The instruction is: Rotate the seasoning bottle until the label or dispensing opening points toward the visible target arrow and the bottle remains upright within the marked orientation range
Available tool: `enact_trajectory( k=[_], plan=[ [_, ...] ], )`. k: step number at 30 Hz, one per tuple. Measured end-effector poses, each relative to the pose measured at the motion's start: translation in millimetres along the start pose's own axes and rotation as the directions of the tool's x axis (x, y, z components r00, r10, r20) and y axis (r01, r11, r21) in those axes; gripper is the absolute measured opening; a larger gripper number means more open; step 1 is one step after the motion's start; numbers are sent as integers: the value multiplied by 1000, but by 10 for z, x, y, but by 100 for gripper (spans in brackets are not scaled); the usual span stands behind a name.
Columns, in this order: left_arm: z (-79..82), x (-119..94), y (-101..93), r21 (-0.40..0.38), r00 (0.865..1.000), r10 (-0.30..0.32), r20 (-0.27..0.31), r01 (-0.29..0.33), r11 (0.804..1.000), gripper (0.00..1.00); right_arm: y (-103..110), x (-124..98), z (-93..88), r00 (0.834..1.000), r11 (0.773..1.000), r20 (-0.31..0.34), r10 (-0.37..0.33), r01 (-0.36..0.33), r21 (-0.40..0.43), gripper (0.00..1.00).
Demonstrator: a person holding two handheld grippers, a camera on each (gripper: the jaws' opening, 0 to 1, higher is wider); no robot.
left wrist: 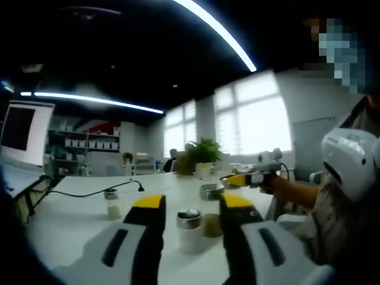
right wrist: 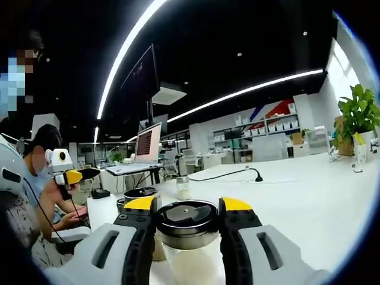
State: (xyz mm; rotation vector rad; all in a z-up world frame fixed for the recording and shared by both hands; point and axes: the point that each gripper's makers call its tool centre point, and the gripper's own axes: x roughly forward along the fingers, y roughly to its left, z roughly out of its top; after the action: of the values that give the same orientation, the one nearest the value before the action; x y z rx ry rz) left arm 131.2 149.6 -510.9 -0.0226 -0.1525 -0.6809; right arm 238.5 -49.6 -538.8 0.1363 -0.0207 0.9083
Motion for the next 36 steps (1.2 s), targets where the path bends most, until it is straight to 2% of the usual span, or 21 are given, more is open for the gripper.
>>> enact_trajectory(
  k=[8,9,10,11,13,16,18,20,24,27,29,33,36],
  plan=[
    [30,-37,40,1,1000,10,5,-10,1000,38,36,-1,-9,995,995,1,96,-96,9,42],
    [31,-41,48,2,1000,14,6,-14,1000,38,45,-11,-41,994,994,-19,111,-111,-7,43],
    [33,-46,53,3,1000,16,6,-16,1000,38,32,-10,-74,994,995,-38,101,-102,-17,44],
    [37,-51,55,5,1000,18,8,-18,1000,38,4,-6,-82,996,996,-46,78,-80,-45,52],
    [47,-56,59,4,1000,20,12,-21,1000,38,4,-15,-40,998,997,-30,57,-59,-52,61],
    [46,-70,75,21,1000,30,4,-30,999,38,25,-62,100,999,999,32,39,-40,12,53],
    [-15,-84,153,68,996,78,-34,-75,995,38,46,-86,149,998,998,52,33,-36,53,52],
    [-48,-95,217,97,992,117,-53,-112,989,38,53,-91,157,998,998,54,13,-16,58,52],
    [-30,-115,226,91,992,118,-43,-113,989,38,70,-47,96,1000,1000,12,-10,10,10,51],
    [-13,-118,218,86,993,114,-34,-111,990,38,52,-27,67,1000,999,-8,-28,28,-17,46],
    [-14,-119,220,88,993,115,-34,-111,990,38,7,-32,53,999,999,-18,-43,43,-32,39],
    [-43,-108,210,86,993,107,-45,-102,991,38,-15,-35,15,1000,1000,-21,-17,17,9,40],
    [-58,-102,201,92,993,101,-53,-96,991,38,11,-32,14,999,1000,-32,-1,1,3,39]
  ],
)
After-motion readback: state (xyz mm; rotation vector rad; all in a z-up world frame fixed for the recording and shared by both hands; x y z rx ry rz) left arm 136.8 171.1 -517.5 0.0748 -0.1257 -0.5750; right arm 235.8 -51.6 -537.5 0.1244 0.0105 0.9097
